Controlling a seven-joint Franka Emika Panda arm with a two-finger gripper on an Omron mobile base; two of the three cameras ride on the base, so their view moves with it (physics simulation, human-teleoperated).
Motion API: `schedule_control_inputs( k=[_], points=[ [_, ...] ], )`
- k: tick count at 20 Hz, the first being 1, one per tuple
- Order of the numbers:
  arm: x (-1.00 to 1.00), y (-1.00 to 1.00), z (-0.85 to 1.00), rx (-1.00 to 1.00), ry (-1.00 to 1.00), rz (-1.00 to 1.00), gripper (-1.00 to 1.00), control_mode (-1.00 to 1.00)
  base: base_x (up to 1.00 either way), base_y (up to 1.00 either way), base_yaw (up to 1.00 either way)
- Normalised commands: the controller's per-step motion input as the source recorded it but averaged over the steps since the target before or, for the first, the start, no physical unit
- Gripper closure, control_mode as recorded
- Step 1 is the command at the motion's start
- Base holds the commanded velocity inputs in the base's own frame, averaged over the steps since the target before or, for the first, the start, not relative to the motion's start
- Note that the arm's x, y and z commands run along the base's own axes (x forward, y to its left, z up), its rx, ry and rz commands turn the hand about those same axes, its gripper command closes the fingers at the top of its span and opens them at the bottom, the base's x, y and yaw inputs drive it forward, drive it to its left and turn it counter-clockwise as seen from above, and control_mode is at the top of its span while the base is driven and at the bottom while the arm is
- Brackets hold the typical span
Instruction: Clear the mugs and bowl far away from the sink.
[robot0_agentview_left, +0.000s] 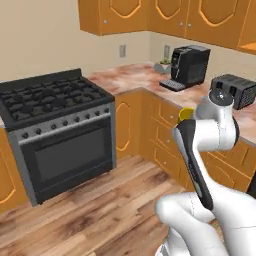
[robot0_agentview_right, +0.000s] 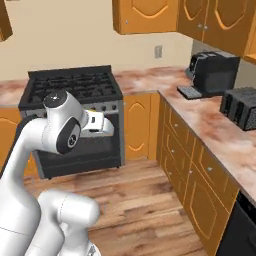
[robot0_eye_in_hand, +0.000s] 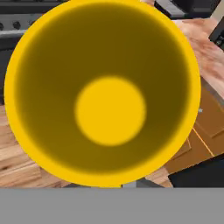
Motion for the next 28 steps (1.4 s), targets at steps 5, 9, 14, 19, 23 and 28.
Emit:
schedule_control_inputs(
  k=[5, 9, 14, 19, 23, 28],
  points=[
    [0.0, 0.0, 0.0, 0.0, 0.0, 0.0, 1.0, 1.0, 0.0, 0.0, 1.0],
    [0.0, 0.0, 0.0, 0.0, 0.0, 0.0, 1.0, 1.0, 0.0, 0.0, 1.0],
    [0.0, 0.0, 0.0, 0.0, 0.0, 0.0, 1.0, 1.0, 0.0, 0.0, 1.0],
    [0.0, 0.0, 0.0, 0.0, 0.0, 0.0, 1.0, 1.0, 0.0, 0.0, 1.0],
    [0.0, 0.0, 0.0, 0.0, 0.0, 0.0, 1.0, 1.0, 0.29, -0.07, 0.82],
    [0.0, 0.0, 0.0, 0.0, 0.0, 0.0, 1.0, 1.0, 0.69, -0.66, 0.46]
  ],
)
